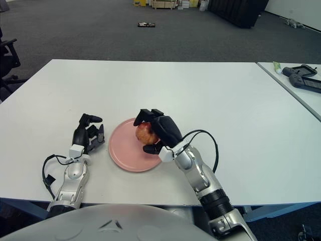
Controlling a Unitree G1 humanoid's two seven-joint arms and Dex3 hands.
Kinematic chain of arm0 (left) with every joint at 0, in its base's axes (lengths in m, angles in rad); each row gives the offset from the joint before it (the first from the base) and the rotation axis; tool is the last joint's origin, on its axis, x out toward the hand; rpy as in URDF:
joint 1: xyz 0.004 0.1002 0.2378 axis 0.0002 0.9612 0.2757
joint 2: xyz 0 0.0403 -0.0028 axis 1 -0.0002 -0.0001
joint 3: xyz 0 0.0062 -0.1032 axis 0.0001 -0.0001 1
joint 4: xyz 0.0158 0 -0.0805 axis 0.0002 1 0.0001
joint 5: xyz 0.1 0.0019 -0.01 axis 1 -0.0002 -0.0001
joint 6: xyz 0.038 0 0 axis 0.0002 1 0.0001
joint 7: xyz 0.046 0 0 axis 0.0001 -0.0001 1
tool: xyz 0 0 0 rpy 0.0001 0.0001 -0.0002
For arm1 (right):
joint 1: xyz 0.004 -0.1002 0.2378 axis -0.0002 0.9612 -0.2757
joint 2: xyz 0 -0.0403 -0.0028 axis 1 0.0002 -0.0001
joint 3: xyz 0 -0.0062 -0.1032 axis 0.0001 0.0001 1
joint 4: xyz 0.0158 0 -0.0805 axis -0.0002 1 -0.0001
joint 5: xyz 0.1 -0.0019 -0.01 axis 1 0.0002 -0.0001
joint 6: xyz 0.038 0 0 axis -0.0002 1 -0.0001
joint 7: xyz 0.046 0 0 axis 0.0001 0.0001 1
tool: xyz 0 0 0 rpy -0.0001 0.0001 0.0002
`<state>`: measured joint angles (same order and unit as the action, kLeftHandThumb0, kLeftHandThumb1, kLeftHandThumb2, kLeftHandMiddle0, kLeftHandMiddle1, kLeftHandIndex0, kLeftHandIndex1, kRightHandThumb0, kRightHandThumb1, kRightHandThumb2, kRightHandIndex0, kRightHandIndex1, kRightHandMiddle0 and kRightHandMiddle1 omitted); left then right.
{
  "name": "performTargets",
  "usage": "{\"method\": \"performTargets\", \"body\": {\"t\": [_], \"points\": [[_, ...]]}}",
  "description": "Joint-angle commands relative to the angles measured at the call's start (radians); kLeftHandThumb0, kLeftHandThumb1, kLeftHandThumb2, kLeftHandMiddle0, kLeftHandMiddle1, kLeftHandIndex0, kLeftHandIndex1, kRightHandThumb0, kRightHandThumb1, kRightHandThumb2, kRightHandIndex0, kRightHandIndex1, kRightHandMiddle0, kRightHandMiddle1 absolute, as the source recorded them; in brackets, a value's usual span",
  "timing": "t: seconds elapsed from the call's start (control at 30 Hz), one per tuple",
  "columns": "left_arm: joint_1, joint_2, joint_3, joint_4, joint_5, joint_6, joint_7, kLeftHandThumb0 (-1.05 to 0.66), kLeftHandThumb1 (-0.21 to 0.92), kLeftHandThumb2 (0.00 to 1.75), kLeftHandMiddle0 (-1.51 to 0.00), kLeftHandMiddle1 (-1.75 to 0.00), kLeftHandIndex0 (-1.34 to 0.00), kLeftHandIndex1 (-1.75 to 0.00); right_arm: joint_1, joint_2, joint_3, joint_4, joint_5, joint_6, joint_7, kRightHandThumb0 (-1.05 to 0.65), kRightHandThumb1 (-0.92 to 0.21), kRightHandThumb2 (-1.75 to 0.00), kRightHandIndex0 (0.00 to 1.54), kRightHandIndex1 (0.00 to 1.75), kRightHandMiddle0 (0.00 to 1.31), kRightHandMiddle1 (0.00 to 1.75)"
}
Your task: Put the apple into the plate.
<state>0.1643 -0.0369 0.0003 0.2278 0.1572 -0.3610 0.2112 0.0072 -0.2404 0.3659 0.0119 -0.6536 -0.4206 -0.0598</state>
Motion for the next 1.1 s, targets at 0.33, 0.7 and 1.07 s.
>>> {"method": "performTargets", "body": {"t": [0.33, 0.7, 1.07], "points": [[0.006, 0.009, -0.002, 0.017, 0.017, 0.017, 0.002, -0.4, 0.6, 0.97, -0.83, -1.75, -0.4, -1.75, -0.032, 0.002, 0.073, 0.047, -0.201, 0.131, -0.05, 0.0, -0.07, -1.58, 0.82, 1.68, 0.56, 1.75], [0.001, 0.011, -0.001, 0.024, 0.012, 0.011, 0.001, -0.4, 0.59, 0.98, -0.84, -1.75, -0.4, -1.75, -0.048, -0.02, 0.12, 0.103, -0.229, 0.163, -0.051, -0.14, -0.44, -1.1, 0.43, 1.67, 0.45, 1.62], [-0.002, 0.007, 0.0, 0.03, 0.007, 0.014, 0.001, -0.4, 0.59, 0.98, -0.83, -1.75, -0.4, -1.75, -0.031, -0.08, 0.125, 0.037, -0.175, 0.143, 0.041, -0.75, -0.53, -0.8, 0.01, 0.4, 0.01, 0.69]]}}
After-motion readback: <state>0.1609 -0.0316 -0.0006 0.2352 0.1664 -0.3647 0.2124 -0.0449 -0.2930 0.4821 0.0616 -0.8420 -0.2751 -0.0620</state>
